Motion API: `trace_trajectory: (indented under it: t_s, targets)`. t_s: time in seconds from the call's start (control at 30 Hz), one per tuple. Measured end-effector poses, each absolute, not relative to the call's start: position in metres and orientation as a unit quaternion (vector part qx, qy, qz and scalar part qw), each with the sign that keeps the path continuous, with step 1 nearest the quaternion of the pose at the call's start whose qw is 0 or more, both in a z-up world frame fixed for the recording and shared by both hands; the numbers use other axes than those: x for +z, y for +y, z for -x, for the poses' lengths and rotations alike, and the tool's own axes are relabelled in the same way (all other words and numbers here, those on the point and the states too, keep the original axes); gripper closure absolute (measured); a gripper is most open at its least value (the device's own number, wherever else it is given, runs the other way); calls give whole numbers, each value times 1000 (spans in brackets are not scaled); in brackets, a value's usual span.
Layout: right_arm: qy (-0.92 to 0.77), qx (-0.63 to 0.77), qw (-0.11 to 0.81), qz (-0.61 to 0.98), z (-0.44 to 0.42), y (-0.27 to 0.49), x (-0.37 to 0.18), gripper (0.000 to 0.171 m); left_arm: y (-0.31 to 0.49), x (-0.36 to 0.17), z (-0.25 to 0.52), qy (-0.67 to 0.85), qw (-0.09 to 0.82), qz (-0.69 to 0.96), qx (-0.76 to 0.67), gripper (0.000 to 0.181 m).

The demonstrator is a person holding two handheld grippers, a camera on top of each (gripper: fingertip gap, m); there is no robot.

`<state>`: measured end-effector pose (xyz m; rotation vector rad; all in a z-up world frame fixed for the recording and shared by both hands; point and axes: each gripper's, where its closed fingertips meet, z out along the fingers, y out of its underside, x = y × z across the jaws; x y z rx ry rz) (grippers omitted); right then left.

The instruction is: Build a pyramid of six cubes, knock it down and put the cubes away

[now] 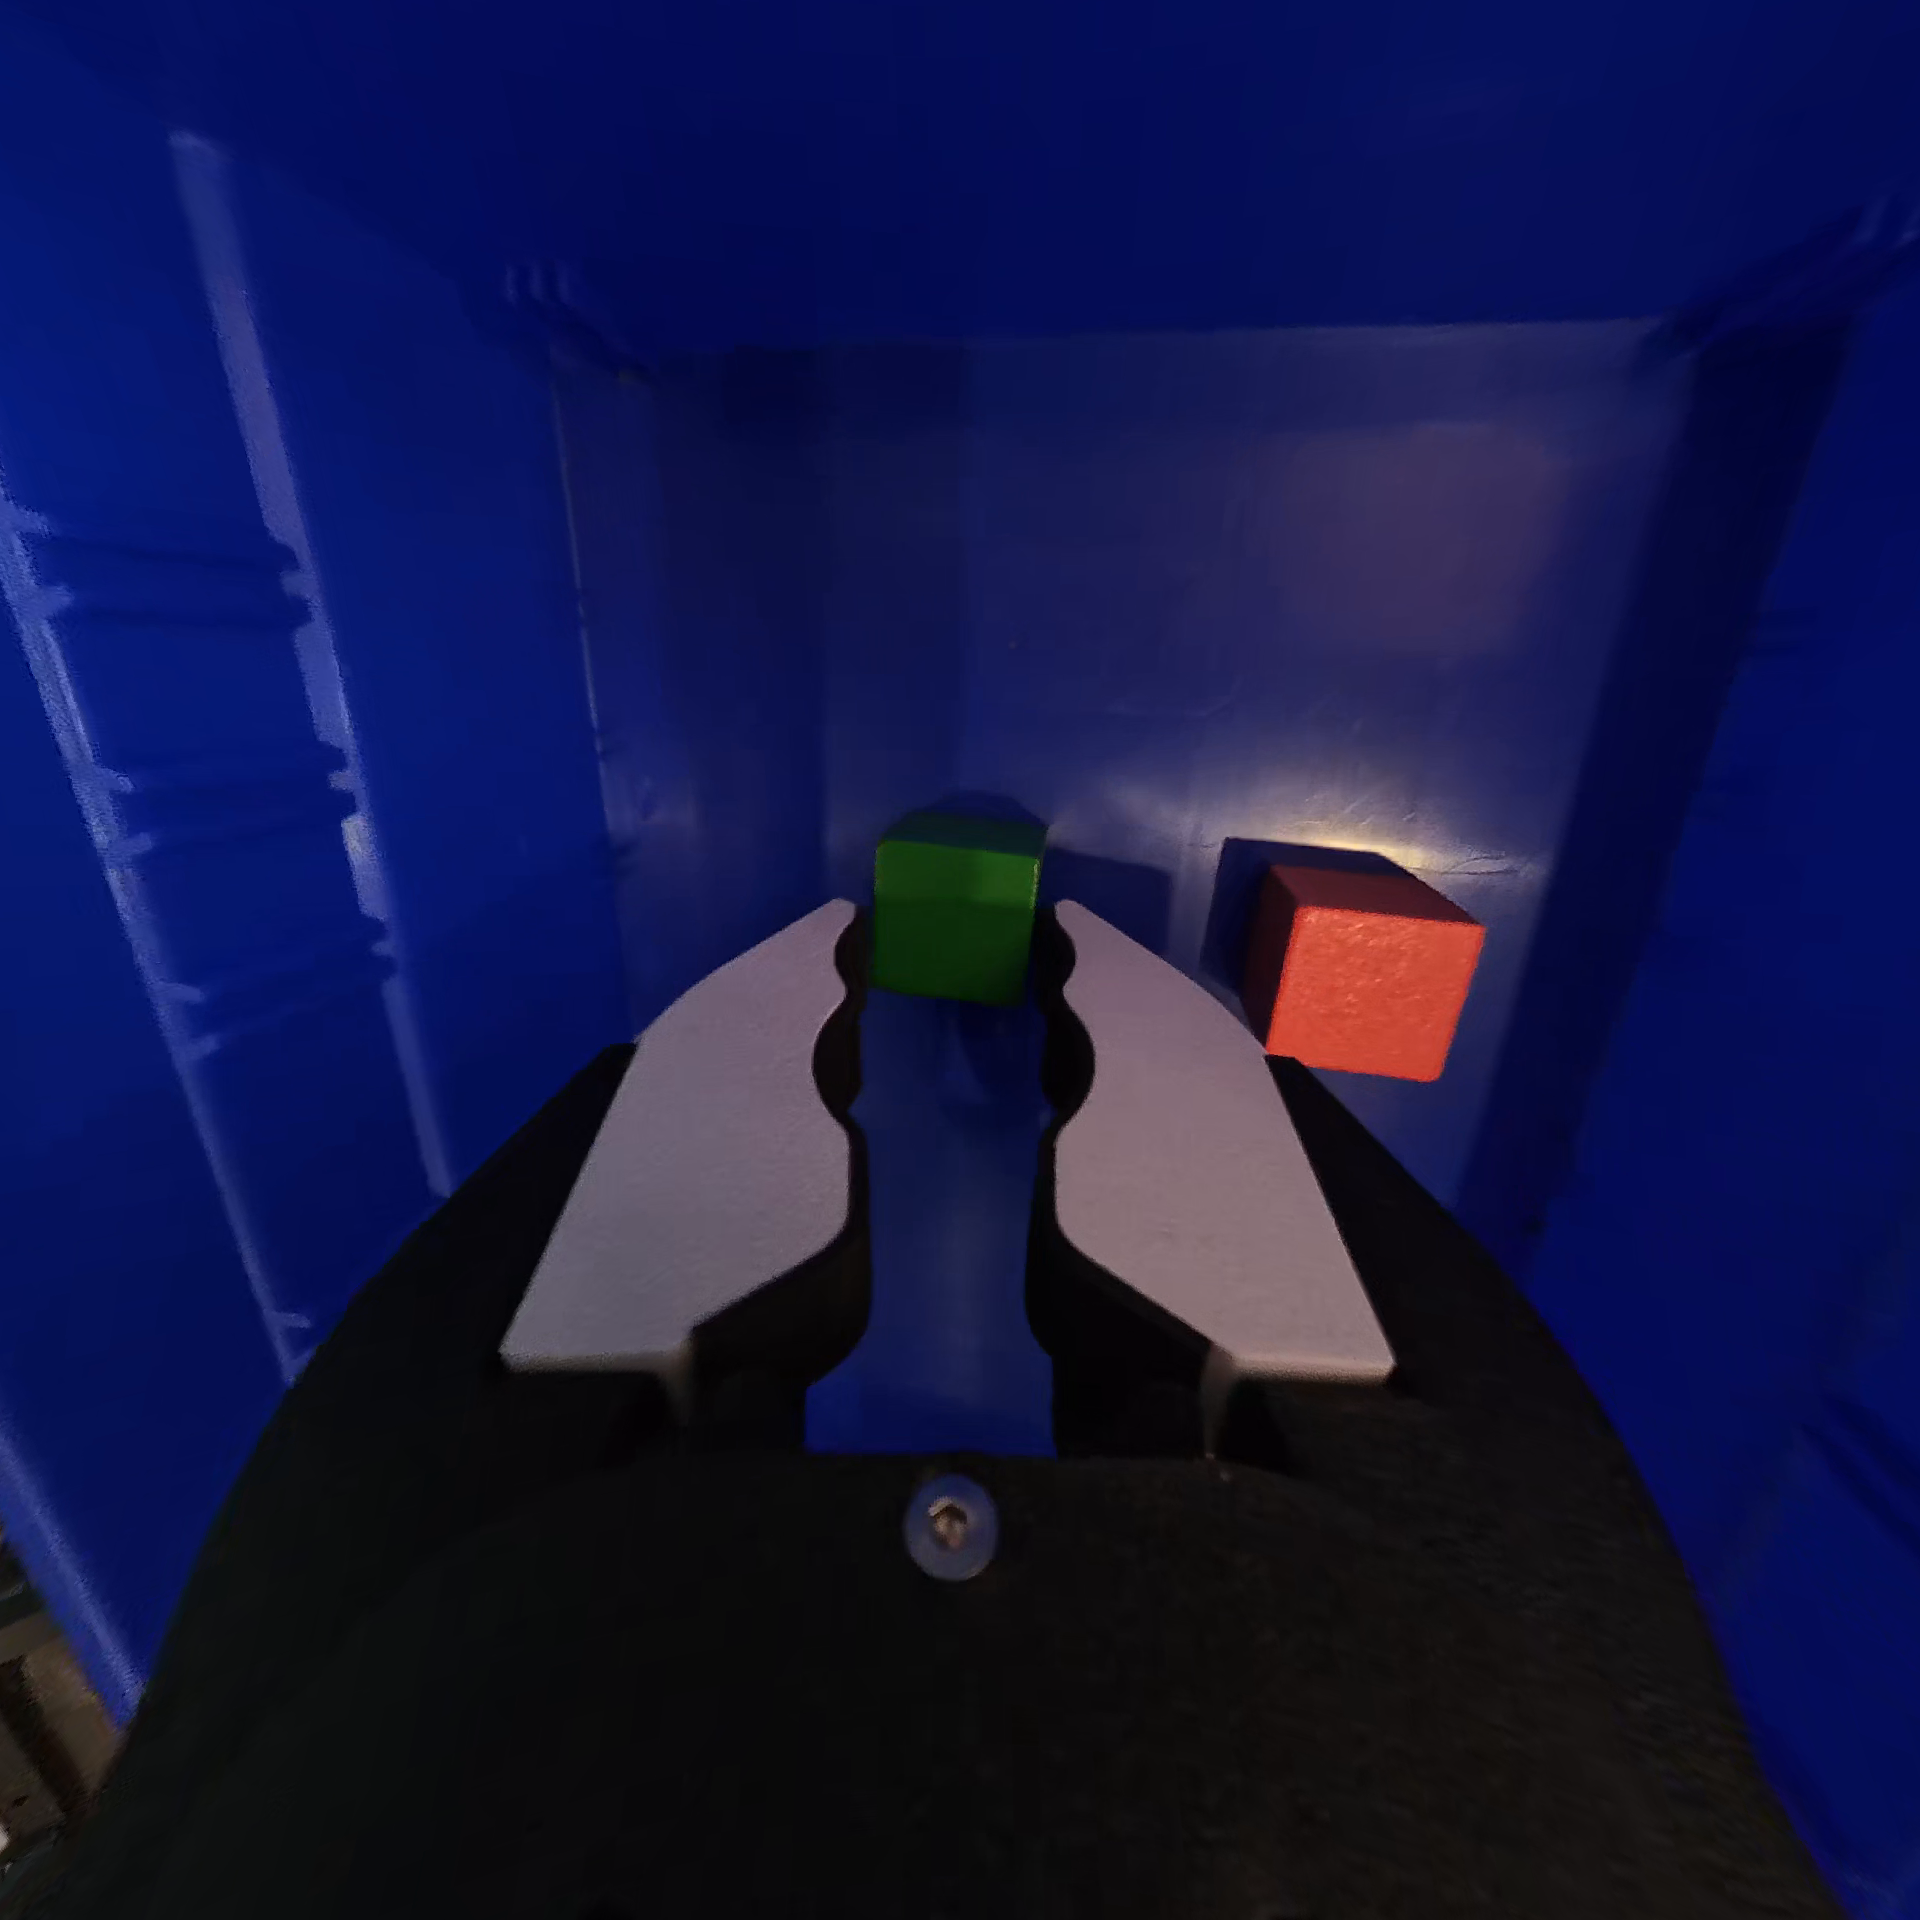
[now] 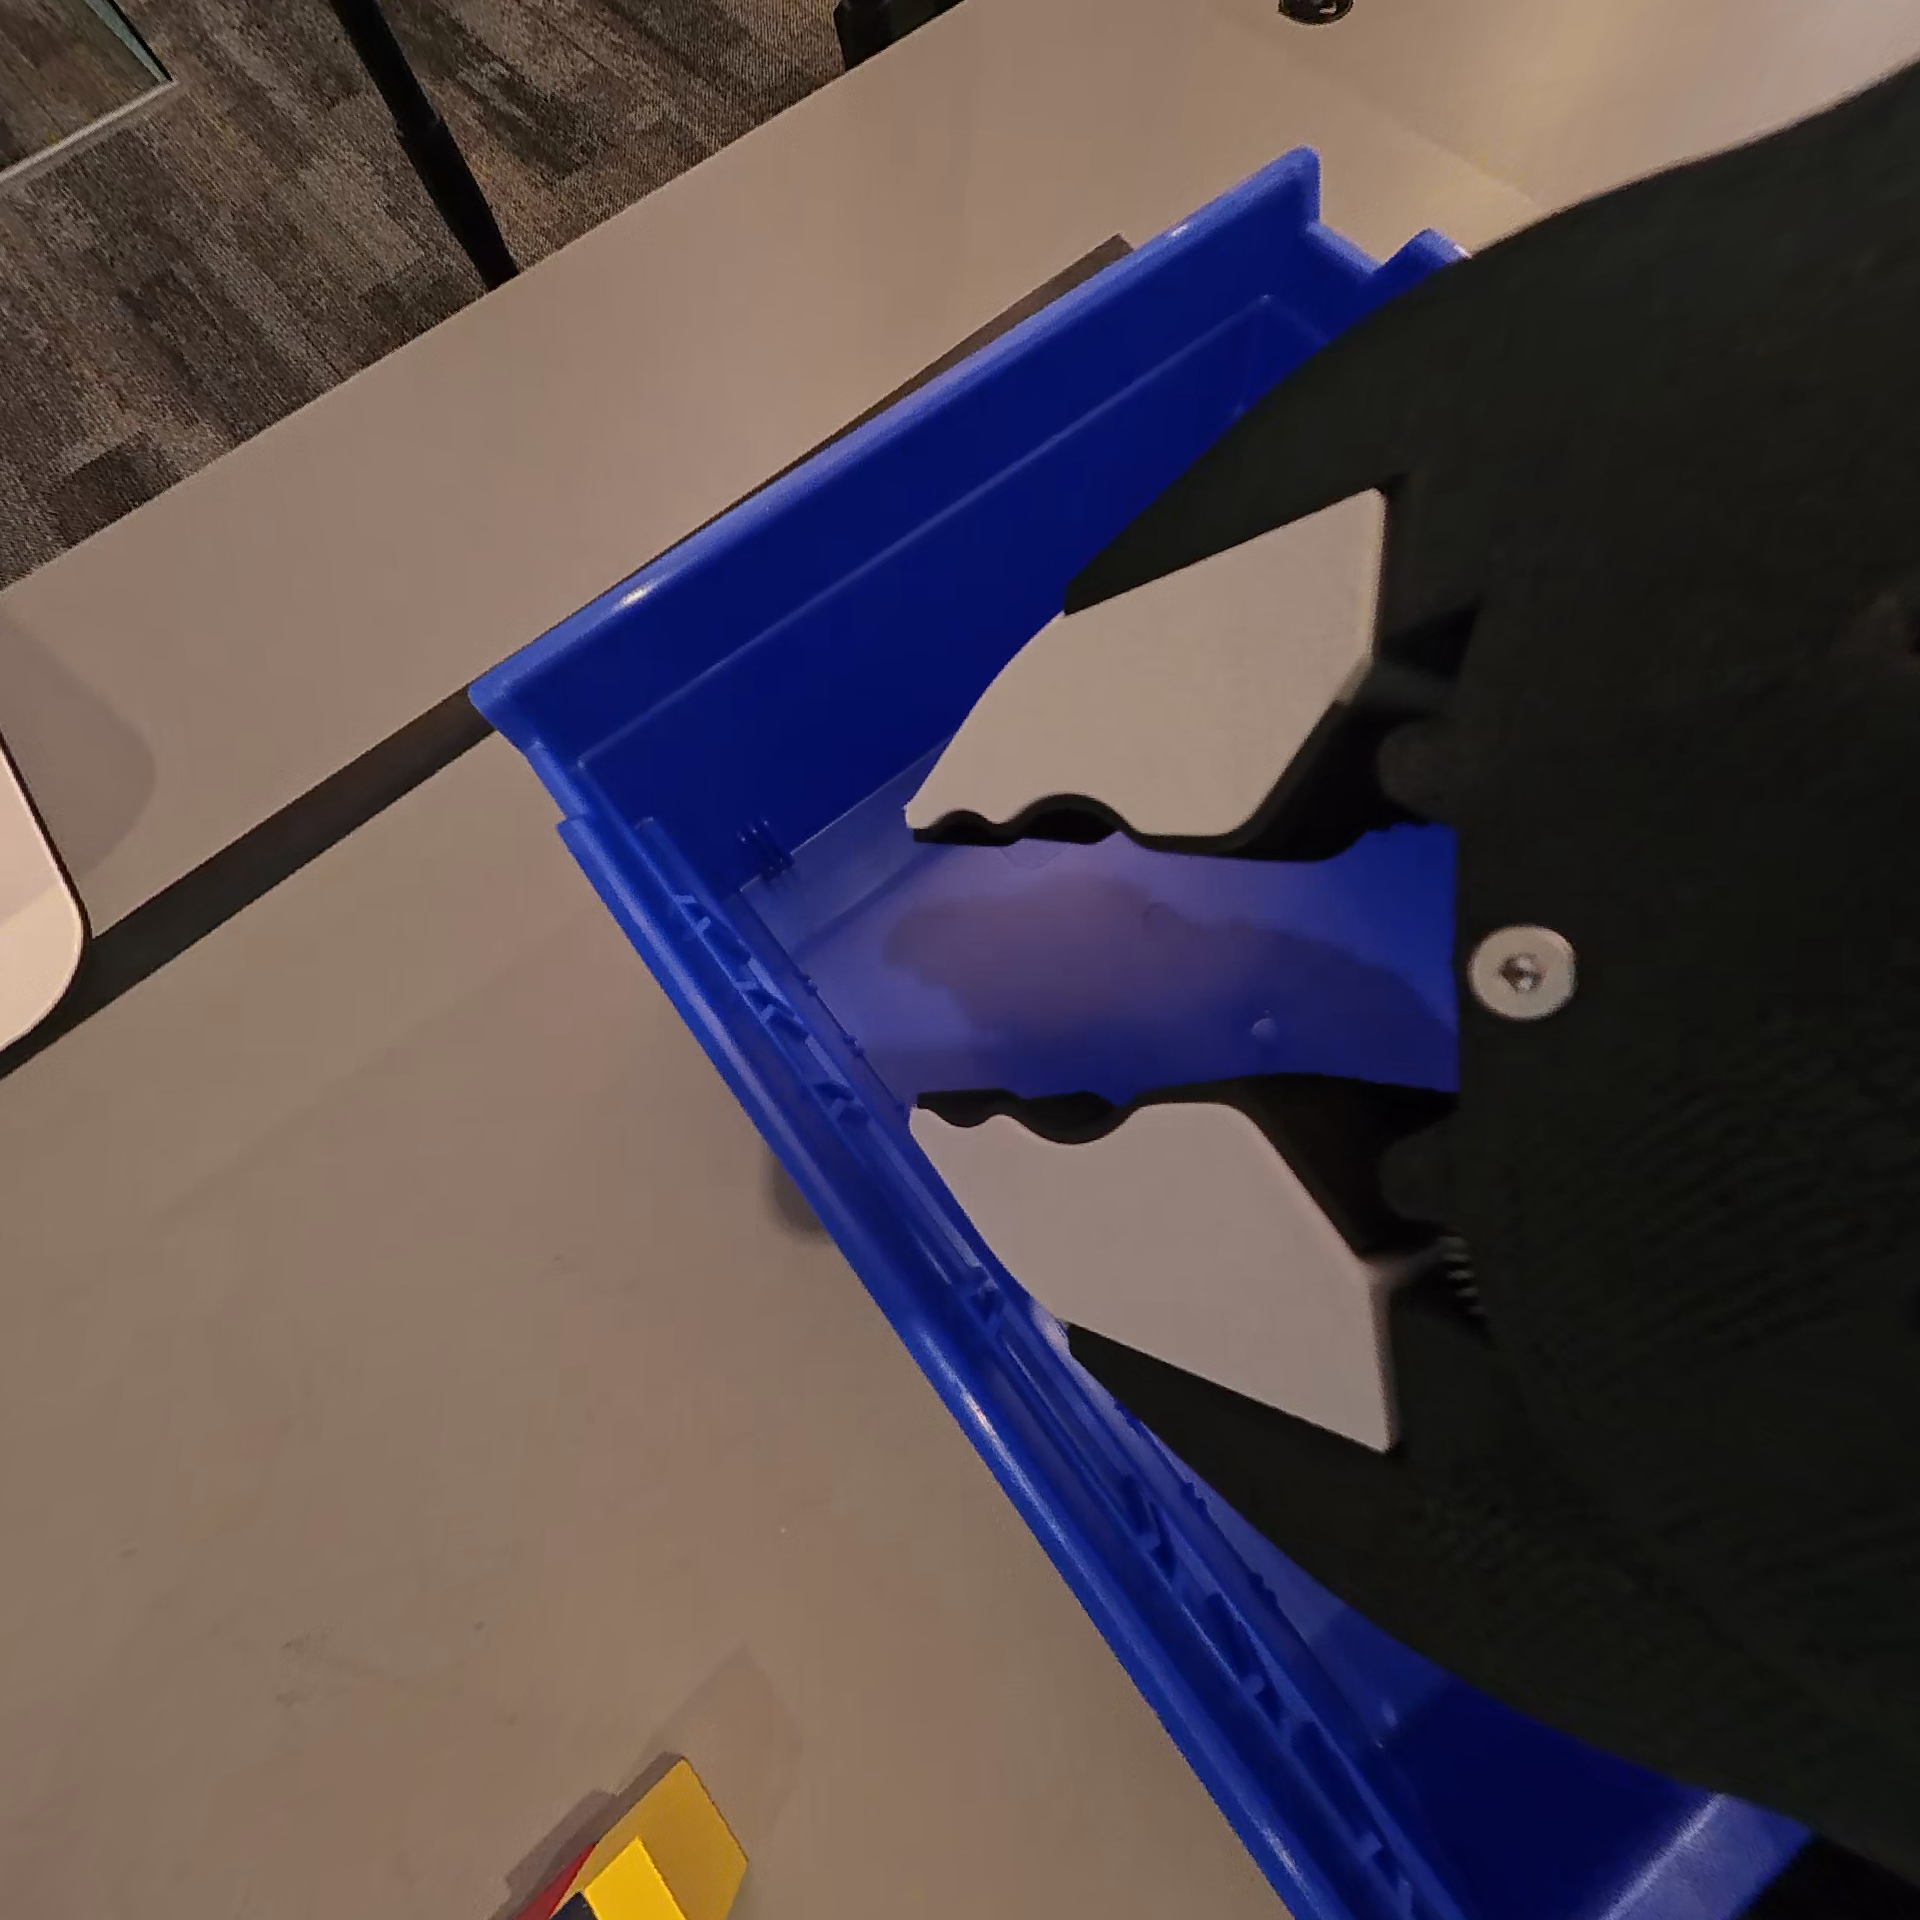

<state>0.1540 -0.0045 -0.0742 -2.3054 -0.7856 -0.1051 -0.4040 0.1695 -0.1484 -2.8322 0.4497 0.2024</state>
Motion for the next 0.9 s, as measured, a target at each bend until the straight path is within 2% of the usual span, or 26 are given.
trace_trajectory:
  t_s: [0.2,0.4,0.53,0.63,0.73,0.9]
  targets:
    - [-306,-43,340,888,-153,-4,-76,124,168,-137,403,171,145,974,42,152]
    - [-306,-47,336,890,-154,-5,-77,125,167,-73,397,146,245,957,-47,153]
    - [-304,-50,337,890,-155,-4,-76,125,143,11,330,204,360,888,-200,153]
    - [-305,-52,339,888,-154,-4,-73,125,92,54,248,332,386,807,-300,153]
    - [-310,-55,345,884,-151,-5,-67,125,28,54,166,489,354,713,-357,153]
    - [-310,-58,360,878,-151,-8,-57,125,-23,-18,91,628,269,659,-316,153]
